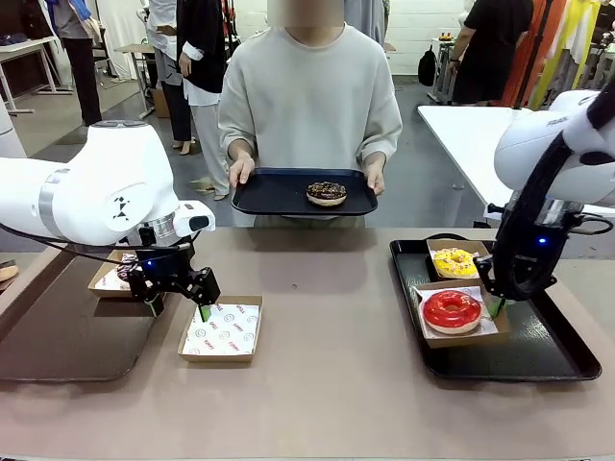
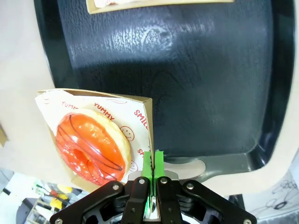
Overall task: Individually package the donuts and arrange them on the tray.
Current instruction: Place the picked Paper togo box on the Handle tray while simultaneously picking up another Paper togo box from the table with the other hand.
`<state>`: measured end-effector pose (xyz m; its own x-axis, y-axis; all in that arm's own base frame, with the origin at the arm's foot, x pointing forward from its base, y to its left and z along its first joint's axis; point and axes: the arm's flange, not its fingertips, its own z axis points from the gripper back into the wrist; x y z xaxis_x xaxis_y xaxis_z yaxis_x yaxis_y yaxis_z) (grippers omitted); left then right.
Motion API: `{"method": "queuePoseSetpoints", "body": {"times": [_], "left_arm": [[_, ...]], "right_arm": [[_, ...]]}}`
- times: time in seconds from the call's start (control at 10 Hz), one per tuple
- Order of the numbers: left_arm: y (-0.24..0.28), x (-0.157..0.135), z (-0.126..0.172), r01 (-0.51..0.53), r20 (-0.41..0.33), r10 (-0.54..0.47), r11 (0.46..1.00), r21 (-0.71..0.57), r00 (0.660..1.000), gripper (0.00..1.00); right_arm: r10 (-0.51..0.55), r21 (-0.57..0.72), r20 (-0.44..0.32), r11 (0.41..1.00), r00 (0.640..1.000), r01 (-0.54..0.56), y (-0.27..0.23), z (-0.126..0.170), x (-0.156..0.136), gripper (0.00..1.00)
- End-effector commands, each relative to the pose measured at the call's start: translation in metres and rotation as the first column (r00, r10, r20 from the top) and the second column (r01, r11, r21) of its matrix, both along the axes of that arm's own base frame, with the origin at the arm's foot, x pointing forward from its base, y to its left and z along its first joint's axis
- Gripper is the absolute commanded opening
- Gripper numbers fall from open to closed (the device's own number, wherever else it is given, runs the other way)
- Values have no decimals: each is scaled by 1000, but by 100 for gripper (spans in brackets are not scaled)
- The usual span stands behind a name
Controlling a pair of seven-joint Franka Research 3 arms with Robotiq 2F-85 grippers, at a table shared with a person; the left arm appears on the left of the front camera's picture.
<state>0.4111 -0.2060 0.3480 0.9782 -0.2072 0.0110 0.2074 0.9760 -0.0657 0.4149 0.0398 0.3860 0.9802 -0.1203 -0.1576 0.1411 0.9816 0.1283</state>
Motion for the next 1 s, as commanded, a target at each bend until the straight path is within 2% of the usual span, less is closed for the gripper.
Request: {"method": "queuePoseSetpoints", "body": {"times": [0.0,0.3,0.5,0.9], "left_arm": [[-12,2,-1,-11,-5,11,999,40,1000,100],[-24,5,0,-64,-20,66,995,70,998,100],[-27,9,-1,-82,-22,84,994,68,996,100],[-29,16,-9,-105,-37,108,991,77,993,100]], "right_arm": [[-8,11,45,1000,999,8,-23,3,-19,2],[45,-50,34,998,998,-43,-36,-12,-22,2],[88,-45,39,995,995,-86,-31,-19,-22,2],[77,1,31,997,997,-77,-25,-35,-12,2]]}}
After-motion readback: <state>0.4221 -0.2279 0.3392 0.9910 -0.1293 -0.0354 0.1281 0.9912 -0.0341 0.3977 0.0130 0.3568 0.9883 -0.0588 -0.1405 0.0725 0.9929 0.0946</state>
